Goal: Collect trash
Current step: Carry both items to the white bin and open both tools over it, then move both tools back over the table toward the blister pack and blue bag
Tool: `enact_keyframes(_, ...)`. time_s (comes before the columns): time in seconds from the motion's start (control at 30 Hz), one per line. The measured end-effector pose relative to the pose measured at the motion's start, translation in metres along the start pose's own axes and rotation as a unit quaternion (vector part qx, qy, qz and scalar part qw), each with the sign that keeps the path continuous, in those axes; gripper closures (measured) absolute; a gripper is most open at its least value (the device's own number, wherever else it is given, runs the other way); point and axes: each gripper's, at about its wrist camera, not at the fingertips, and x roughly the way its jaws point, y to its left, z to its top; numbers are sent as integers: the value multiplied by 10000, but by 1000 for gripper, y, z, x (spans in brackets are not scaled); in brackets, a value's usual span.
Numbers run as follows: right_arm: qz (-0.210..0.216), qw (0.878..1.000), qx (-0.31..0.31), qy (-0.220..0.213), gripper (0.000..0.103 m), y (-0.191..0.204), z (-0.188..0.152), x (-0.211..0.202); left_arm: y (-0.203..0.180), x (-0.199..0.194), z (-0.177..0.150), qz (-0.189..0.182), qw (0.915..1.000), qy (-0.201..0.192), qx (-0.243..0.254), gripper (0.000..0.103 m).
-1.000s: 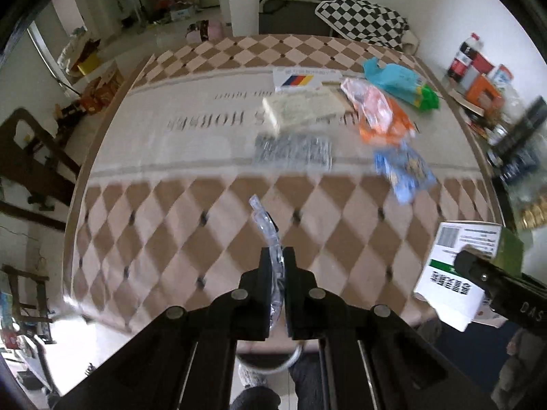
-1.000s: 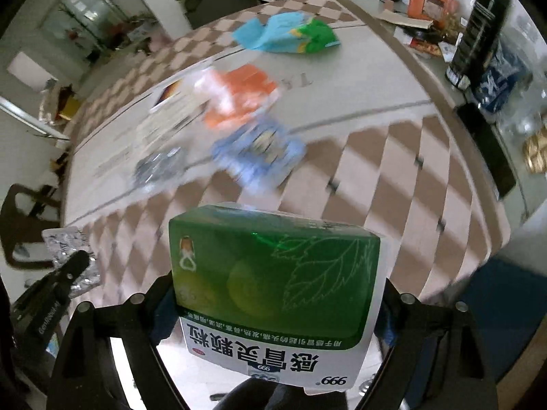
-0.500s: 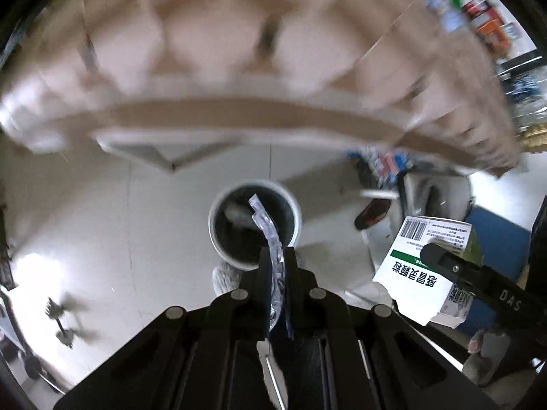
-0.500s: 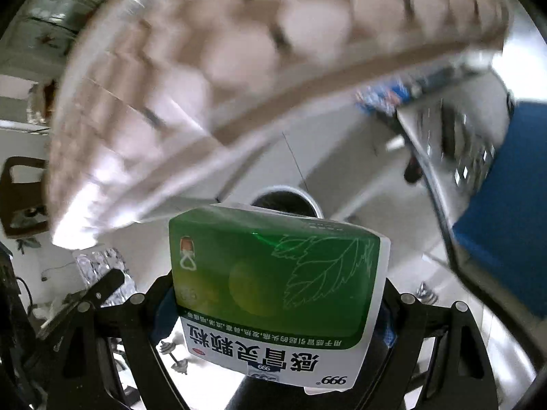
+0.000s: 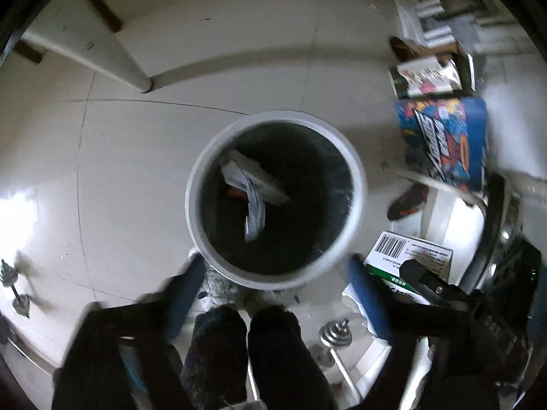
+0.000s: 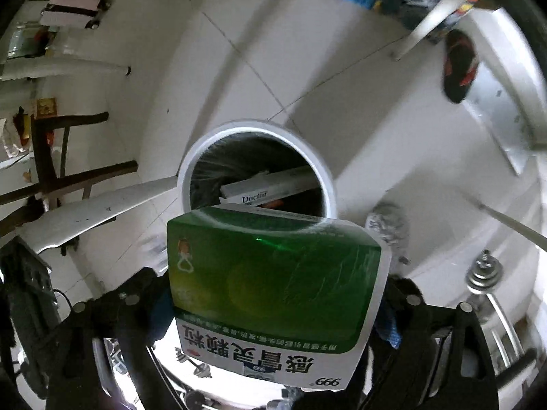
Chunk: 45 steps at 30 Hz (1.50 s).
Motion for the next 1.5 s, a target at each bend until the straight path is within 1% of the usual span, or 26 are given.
enact_keyframes(0.07,70,9999,-41,63,5,0,5,17,10,4,-1,193,9998,-12,-41,11)
enact_keyframes(0.1,88,9999,-120,54,1,3,6,24,15,3,-3,316,9995,-31,-53,3)
enact_keyframes(0.17,-42,9994,-335,-5,0,8,7,31,27,-5,-8,535,9984,-176,-39,1)
enact_keyframes(0.23,-322,9976,-608,-70,0,15,4,34,30,-12,-13,897,9951,-407,48,1)
enact_keyframes(0.3,-700,9931,-926,-150,0,23,-2,32,28,-23,-20,1426,9875,-630,214,1)
enact_keyframes(0.33,-980,9887,-1119,-181,0,27,-6,31,29,-25,-22,1527,9858,-654,261,1)
enact_keyframes(0.37,-1123,9859,-1229,-192,0,29,-8,30,27,-30,-27,1619,9839,-683,337,1)
enact_keyframes(0.4,-1362,9808,-1384,-171,0,33,-13,29,25,-34,-29,1652,9831,-690,390,1)
enact_keyframes(0.5,-1734,9716,-1591,-230,0,39,-21,21,17,-50,-42,1778,9798,-695,590,1)
enact_keyframes(0.6,-1968,9642,-1754,-290,0,41,-31,5,8,-62,-51,1839,9776,-747,700,1)
enact_keyframes(0.73,-2084,9595,-1860,-369,0,46,-41,-24,-5,-85,-62,1796,9775,-846,715,1)
enact_keyframes(0.87,-2081,9569,-1968,-486,0,55,-51,-60,-17,-109,-71,1751,9776,-939,700,1)
enact_keyframes(1.03,-2037,9538,-2122,-618,0,76,-68,-111,-29,-152,-88,1683,9776,-1044,713,1)
enact_keyframes(1.23,-1894,9518,-2299,-726,0,105,-101,-186,-39,-217,-115,1603,9774,-1171,733,1)
enact_keyframes(1.37,-1672,9578,-2215,-753,0,125,-122,-238,-48,-270,-124,1697,9742,-1323,674,1)
enact_keyframes(1.4,-1566,9608,-2145,-794,0,133,-126,-258,-51,-285,-124,1746,9722,-1411,663,1)
enact_keyframes(1.43,-1499,9627,-2093,-826,0,137,-128,-268,-54,-300,-122,1755,9703,-1530,661,1)
enact_keyframes(1.5,-1311,9671,-1952,-974,0,149,-127,-301,-62,-326,-115,1664,9673,-1795,666,1)
